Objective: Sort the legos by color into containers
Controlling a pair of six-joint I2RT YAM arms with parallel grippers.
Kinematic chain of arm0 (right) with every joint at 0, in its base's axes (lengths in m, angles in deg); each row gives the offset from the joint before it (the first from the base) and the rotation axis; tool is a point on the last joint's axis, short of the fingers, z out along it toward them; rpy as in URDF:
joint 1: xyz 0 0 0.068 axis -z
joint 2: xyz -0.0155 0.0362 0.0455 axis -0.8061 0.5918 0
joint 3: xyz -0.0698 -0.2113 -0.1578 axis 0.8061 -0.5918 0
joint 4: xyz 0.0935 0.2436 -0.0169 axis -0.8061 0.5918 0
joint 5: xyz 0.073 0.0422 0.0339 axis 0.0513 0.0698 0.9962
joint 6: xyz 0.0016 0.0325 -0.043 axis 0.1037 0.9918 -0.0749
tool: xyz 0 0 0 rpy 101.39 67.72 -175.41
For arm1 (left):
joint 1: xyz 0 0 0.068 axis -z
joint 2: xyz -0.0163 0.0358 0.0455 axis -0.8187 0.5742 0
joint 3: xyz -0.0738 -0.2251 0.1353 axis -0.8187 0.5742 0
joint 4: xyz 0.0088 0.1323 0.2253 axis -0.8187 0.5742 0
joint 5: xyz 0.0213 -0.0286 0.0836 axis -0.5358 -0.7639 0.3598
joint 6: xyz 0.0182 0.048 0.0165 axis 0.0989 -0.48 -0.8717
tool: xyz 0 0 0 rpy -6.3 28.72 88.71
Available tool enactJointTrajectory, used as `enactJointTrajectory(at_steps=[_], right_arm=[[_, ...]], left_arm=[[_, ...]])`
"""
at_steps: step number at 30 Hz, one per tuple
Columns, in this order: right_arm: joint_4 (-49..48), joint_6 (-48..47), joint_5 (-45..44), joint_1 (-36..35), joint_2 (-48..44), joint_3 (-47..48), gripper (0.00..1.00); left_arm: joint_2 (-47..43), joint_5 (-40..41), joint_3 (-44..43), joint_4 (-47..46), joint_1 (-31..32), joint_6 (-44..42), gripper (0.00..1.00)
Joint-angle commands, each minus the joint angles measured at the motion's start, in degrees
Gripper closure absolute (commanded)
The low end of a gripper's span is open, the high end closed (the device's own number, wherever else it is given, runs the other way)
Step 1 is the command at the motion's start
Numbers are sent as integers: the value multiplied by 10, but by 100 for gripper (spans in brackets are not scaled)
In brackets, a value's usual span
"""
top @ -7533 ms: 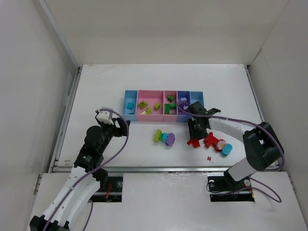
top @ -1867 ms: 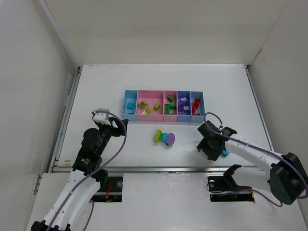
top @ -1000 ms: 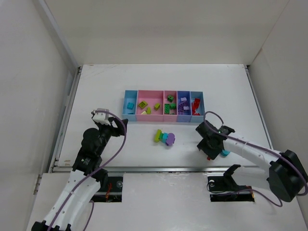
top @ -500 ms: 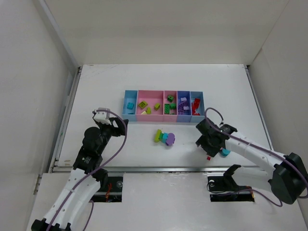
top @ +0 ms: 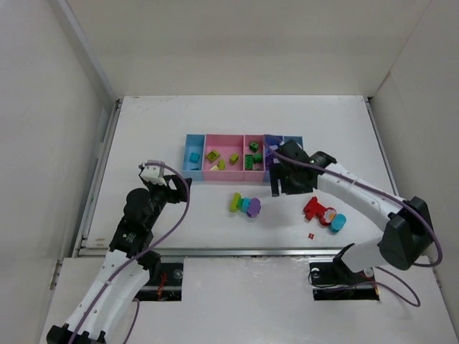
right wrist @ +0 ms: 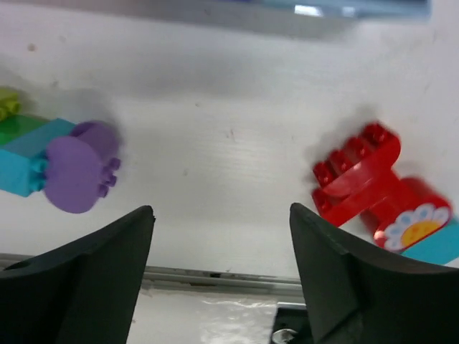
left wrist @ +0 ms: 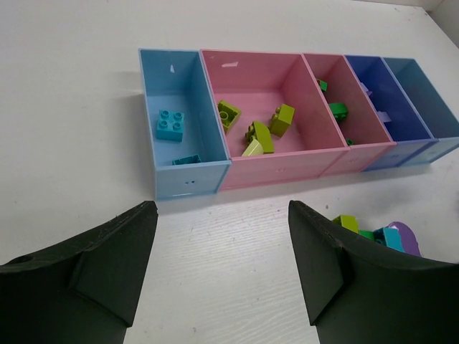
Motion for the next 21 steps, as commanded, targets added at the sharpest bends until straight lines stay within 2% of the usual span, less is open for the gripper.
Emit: enactJointTrajectory(at_steps=[1,5,7,10,11,12,17,19,21], right_arm=[[-22,-173,-1,-6,30,96,17],[-1,-270,28,41,52,97,0],[4,-287,10,73,52,97,0],[10,-358,-34,73,52,109,0],[19,-391,-34,73,46,109,0],[25,-466,-34,73,36,109,0],[43,-607,-54,68,-3,18,0],[67,-667,-25,68,-3,-13,0],[93,-712,40,68,-10,-49,0]], left_arm=[[-7,-7,-7,-20,-1,6,29],[-18,9,-7,-20,-1,6,29],[-23,14,-7,-20,-1,1,29],[-23,14,-7,-20,-1,1,29],[-23,14,-7,-20,-1,1,29],[-23,14,-7,-20,-1,1,29],[-23,14,-7,-20,-1,1,29],[-23,14,-7,-20,-1,1,29],[-23,19,-7,-20,-1,1,29]])
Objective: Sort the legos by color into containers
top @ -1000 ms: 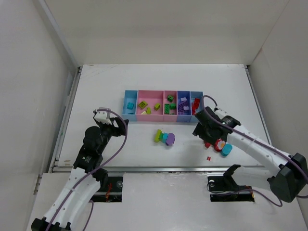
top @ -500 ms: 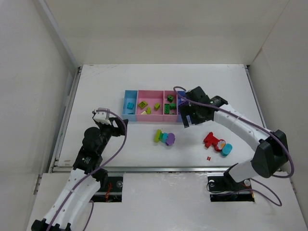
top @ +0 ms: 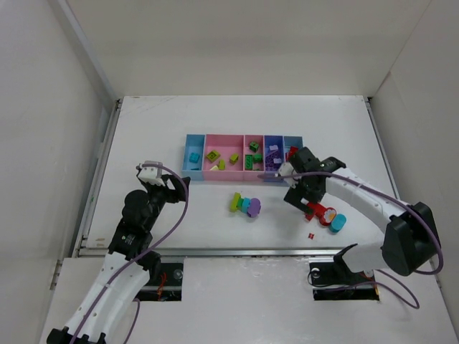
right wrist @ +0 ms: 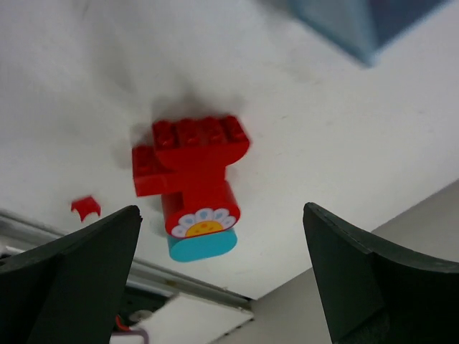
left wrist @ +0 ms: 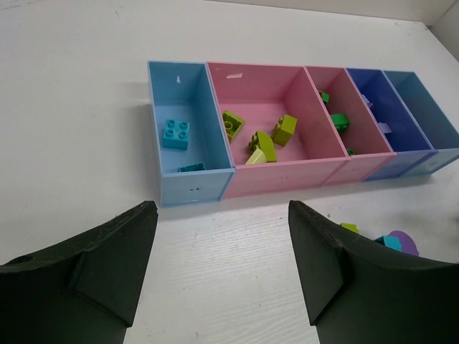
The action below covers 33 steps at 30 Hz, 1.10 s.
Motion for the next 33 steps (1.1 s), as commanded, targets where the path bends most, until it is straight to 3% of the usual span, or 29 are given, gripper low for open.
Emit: enactJointTrajectory(at_steps=[1,8,18,33], right_arm=[[56,-133,58,-4,-13,-70,0],[10,-204,27,17,-48,-102,0],[-78,-209,58,22,24,-121,0],[-139,-219,45,45,-10,-182,0]], left_arm=[[-1,8,-7,-20,-1,1,29],[24,2,-7,-20,-1,1,29],[44,2,-13,-14,-1,-4,29],[55,9,-44,12,-1,-18,35]])
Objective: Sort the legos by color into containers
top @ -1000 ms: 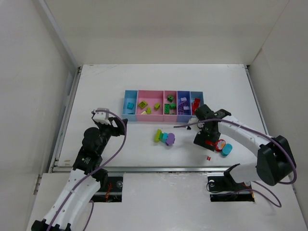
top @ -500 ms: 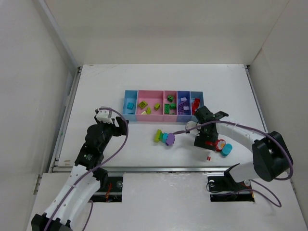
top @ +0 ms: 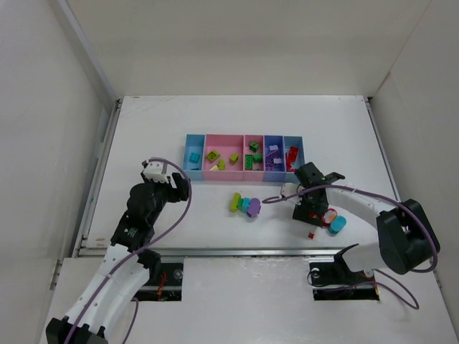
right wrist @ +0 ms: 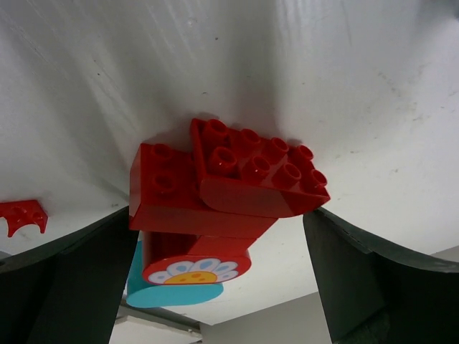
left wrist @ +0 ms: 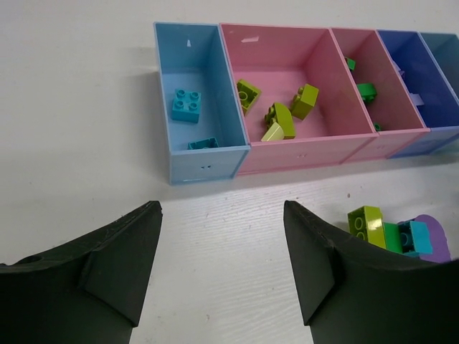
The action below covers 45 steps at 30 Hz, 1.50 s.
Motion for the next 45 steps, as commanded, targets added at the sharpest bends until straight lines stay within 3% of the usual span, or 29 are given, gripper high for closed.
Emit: enactJointTrajectory(at_steps=[1,6,9,13,16,19,20,27,32,35,39,45], right_arm=[[-29,-9,0,2,-13,-13,0],[-41,-9,24,2,-18,-13,14],[-48,-4,30,2,-18,-13,43],[-48,-4,36,2,-18,-13,50],[-43,1,42,2,-30,-8,64],[-20,7,47,2,-50,-1,84],[-20,13,47,2,-58,-1,100],[34,55,72,2,-139,41,100],[40,71,58,2,-198,96,100],[-12,86,50,2,-206,153,100],[-109,97,50,2,-200,197,100],[-268,109,66,-18,-174,182,100]], left_arm=[[1,0,-37,-10,-1,-4,35],[1,-5,-42,-4,-1,-4,35],[6,-5,-55,7,-1,-10,36],[6,-10,-66,12,-1,-25,36],[6,-29,-77,12,-1,-46,39],[6,-72,-83,12,-1,-75,39],[6,-87,-90,12,-1,-83,39],[38,-244,-120,-2,-1,-149,36],[124,-364,-179,-2,-1,-180,32],[202,-414,-229,-2,4,-187,27],[324,-458,-384,21,39,-193,21],[497,-510,-569,15,85,-96,16]])
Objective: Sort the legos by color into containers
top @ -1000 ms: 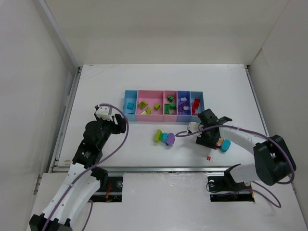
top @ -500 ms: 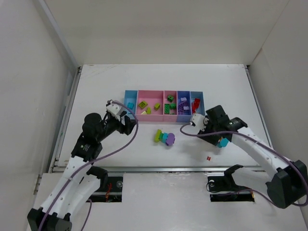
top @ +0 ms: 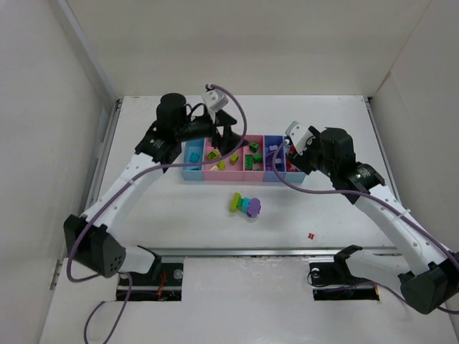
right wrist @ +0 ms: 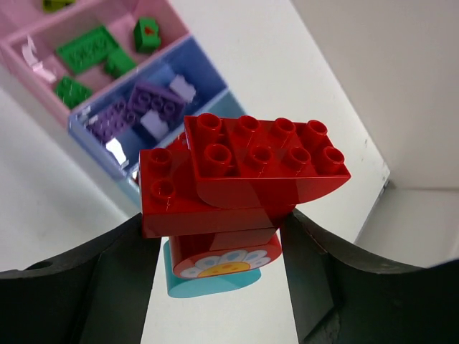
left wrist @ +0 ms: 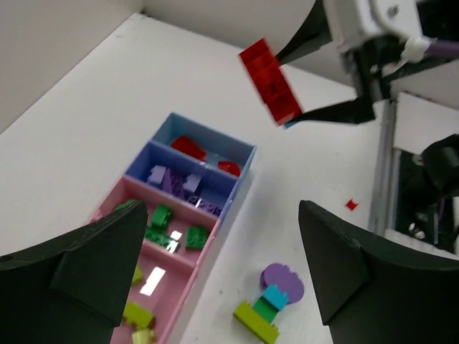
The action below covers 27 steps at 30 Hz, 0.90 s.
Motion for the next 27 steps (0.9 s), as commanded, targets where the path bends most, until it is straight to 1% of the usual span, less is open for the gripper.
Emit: enactJointTrajectory(at_steps=[1,3,5,7,8,12,14,17,18,20,22,24,25,26,27], right_arm=[[-139,16,14,-15,9,-1,100],[-183,28,40,-15,9,-10,100],[-197,34,78,-15,9,-17,100],[-197,39,95,-21,9,-17,100],[-197,47,100,-21,9,-12,100],[-197,47,126,-21,4,-12,100],[-197,47,126,-21,-3,-17,100],[-197,47,154,-21,-17,-29,100],[-197,47,154,-21,-17,-34,100],[-197,53,154,-21,-22,-35,100],[-197,53,148,-21,-22,-35,100],[-197,53,135,-21,-17,-35,100],[-197,47,135,-21,-17,-35,100],[-197,47,119,-21,-11,-35,100],[-197,47,112,-21,-11,-29,100]], left_arm=[[57,-61,-97,-17,36,59,16],[98,-61,-127,-10,54,72,15],[125,-47,-167,3,80,88,15],[166,-11,-193,8,87,102,15],[180,-1,-222,8,95,117,15],[246,13,-291,32,101,137,16],[263,24,-313,37,108,137,16],[285,31,-350,37,121,146,16],[299,46,-368,54,121,151,16],[311,52,-375,70,127,151,18],[319,52,-381,95,127,151,22],[325,60,-386,119,133,134,25],[331,71,-393,147,139,116,26],[331,71,-400,159,139,108,28],[331,78,-400,167,139,103,28]])
